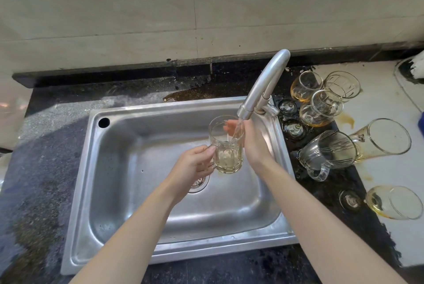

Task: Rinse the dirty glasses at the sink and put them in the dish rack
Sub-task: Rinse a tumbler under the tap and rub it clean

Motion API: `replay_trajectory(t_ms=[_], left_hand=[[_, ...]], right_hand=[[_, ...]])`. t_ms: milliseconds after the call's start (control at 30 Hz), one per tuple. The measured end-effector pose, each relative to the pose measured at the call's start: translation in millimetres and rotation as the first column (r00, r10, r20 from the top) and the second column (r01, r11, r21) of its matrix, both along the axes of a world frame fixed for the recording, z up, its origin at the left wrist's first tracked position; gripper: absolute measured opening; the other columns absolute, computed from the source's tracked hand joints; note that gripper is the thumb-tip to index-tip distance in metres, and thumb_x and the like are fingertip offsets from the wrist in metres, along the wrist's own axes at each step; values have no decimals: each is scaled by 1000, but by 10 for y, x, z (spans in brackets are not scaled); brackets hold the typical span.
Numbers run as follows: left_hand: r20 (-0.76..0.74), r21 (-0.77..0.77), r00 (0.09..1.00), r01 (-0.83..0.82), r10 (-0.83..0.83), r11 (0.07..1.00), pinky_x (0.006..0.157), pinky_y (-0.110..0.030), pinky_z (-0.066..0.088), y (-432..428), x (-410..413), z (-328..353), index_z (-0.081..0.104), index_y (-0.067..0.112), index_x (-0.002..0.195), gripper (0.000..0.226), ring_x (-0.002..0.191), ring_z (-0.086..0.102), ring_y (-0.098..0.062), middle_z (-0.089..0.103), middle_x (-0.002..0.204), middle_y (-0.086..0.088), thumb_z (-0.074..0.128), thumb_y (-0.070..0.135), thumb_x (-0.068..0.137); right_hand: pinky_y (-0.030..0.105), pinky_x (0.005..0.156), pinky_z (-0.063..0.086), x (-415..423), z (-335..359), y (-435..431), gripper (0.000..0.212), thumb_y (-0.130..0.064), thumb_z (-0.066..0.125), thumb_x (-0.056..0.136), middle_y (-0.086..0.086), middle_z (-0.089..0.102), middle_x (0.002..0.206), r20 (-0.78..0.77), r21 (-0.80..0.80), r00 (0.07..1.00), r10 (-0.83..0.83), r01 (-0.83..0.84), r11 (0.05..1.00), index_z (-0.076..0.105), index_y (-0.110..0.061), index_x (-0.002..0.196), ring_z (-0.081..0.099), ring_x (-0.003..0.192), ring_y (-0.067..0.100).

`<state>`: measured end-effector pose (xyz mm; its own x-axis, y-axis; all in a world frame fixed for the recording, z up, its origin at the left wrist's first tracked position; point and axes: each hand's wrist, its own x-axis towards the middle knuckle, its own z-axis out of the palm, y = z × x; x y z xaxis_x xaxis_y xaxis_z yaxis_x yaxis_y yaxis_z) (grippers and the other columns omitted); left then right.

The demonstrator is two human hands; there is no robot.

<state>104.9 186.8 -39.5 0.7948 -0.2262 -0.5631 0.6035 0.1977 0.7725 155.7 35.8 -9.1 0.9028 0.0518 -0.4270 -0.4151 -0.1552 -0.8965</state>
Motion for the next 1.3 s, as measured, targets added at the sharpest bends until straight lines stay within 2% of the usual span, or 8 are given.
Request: replay_trajectory(t_ms=[100,300,433,600,767,967,1133,1300], left_hand=[[30,35,997,75,-76,997,97,-33,47,-91,-71,-25,58,12,100,50,91,49,-20,49,93,-8,66,52,71],[9,2,1000,-16,16,1000,103,-37,42,157,-69,-38,60,5,108,41,98,57,-22,63,102,-10,61,35,80],[36,27,995,93,-94,995,91,-27,41,-25,-72,-73,60,9,100,35,97,48,-18,57,99,-8,63,37,80],[-18,-5,991,-136,135,991,75,-26,46,131,-65,-108,57,8,101,18,76,65,-7,71,91,4,54,23,92],[-84,115,996,42,-33,992,81,-29,50,-87,-1,-104,64,14,101,24,88,69,-15,74,98,0,45,28,100],[-160,190,975,-121,152,974,75,-32,55,-22,107,30,61,15,82,32,72,69,-21,72,80,-10,43,33,101],[-203,264,954,-164,221,951,61,-32,58,-100,214,124,48,11,70,37,55,68,-24,68,64,-15,46,34,100],[-240,245,951,-135,195,960,63,-32,57,-46,187,123,42,14,64,40,60,69,-29,71,74,-22,46,34,98]], right_hand=[[33,84,49,-33,2,-15,50,-40,25,103,4,72,96,12,74,986,-164,163,984,67,-25,80,66,97,17],[33,101,44,-125,-113,175,44,-32,27,103,0,71,100,20,36,991,-129,128,991,68,-22,92,64,102,12],[40,97,46,-55,-134,47,48,-30,26,103,2,72,96,16,60,977,-213,212,975,70,-19,87,65,97,17],[30,100,39,-162,-261,249,49,-40,23,104,1,67,113,-53,-25,993,-108,107,994,66,-17,108,58,110,14],[41,102,42,-19,-330,104,58,-48,17,102,7,65,117,-107,-89,978,-176,167,982,66,-16,106,57,113,24],[31,112,28,58,-288,175,58,-48,15,102,2,41,149,-122,-223,991,61,-87,971,38,-17,146,36,138,21],[36,80,35,-177,-261,211,42,-42,20,102,11,54,127,181,-581,932,314,-156,799,38,-17,131,52,114,33],[45,84,45,173,-233,176,36,-23,18,103,22,55,116,-22,-623,910,414,-337,706,44,-5,120,56,103,41]])
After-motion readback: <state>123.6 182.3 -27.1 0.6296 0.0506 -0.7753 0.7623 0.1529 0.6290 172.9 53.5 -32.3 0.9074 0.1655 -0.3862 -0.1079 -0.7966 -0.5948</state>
